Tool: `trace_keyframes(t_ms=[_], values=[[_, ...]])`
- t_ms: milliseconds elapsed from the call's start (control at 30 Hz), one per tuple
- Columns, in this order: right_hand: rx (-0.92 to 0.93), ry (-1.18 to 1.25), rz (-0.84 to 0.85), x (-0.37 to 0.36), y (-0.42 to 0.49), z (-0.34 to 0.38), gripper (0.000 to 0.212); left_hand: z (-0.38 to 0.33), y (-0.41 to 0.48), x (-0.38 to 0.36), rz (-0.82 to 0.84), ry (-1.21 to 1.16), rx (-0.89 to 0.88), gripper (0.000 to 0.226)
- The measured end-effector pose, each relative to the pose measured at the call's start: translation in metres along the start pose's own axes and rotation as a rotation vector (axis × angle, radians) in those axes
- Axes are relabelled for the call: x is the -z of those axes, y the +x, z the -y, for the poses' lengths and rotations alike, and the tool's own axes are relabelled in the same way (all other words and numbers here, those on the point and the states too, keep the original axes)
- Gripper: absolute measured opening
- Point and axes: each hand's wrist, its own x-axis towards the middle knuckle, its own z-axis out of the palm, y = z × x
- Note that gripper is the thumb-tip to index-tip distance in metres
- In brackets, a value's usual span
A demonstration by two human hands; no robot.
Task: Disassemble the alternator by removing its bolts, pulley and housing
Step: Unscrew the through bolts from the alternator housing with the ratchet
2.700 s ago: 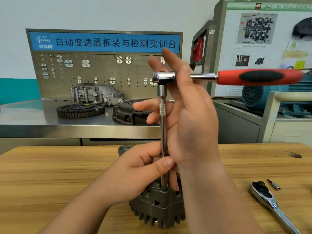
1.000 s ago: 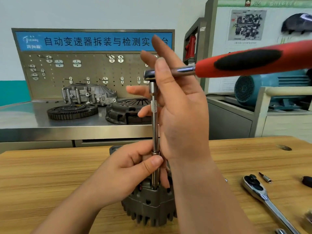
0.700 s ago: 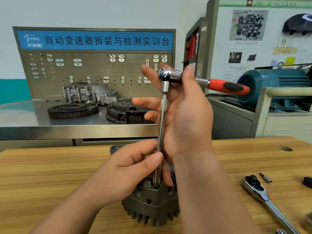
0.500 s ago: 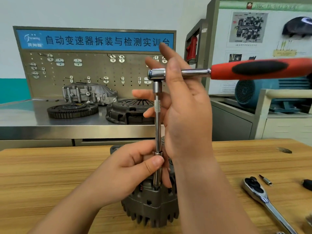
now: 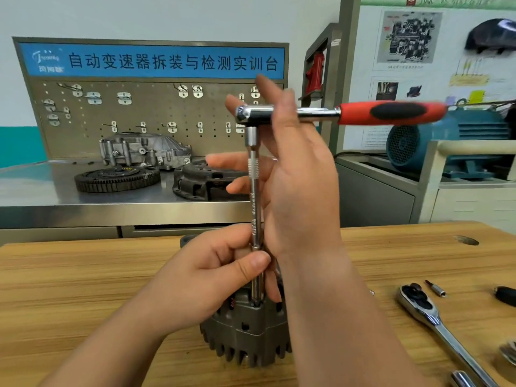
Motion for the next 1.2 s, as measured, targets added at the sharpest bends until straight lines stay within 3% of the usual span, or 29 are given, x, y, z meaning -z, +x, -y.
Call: trace_keyframes(t_ms=[100,167,367,533,733,800,1100,1200], values=[[0.183,-0.127,0.075,-0.0040,-0.0020,0.0009,0.032,-0.0007,-0.0010,0.0005,0.001,0.021,0.008,0.027],[0.207,-0.135,0.116,-0.0064,-0.0028,0.0010,0.029,-0.0007,-0.0015,0.0006,-0.008,0.037,0.011,0.017],[0.033,0.006,0.105,-0.0048,-0.0021,-0.0002,0.035,-0.0015,-0.0032,0.0000,-0.016,0.007,0.001,0.041],[-0.160,0.123,0.100,-0.0006,-0.0002,-0.0017,0.042,0.0005,-0.0012,0.0000,-0.049,0.028,0.007,0.047],[0.182,-0.096,0.063,-0.0026,-0.0021,-0.0010,0.035,-0.0004,-0.0005,-0.0001,-0.029,0.045,0.004,0.042],[0.215,-0.101,0.073,-0.0046,-0.0024,-0.0010,0.033,0.0000,-0.0005,-0.0007,-0.035,0.059,0.005,0.041],[-0.156,0.224,-0.032,0.0015,0.0010,0.0043,0.032,0.0009,-0.0014,0.0033,0.019,0.046,0.028,0.046],[-0.104,0.163,-0.021,0.0002,-0.0005,0.0025,0.031,0.0027,-0.0005,0.0029,0.009,0.022,0.025,0.043]])
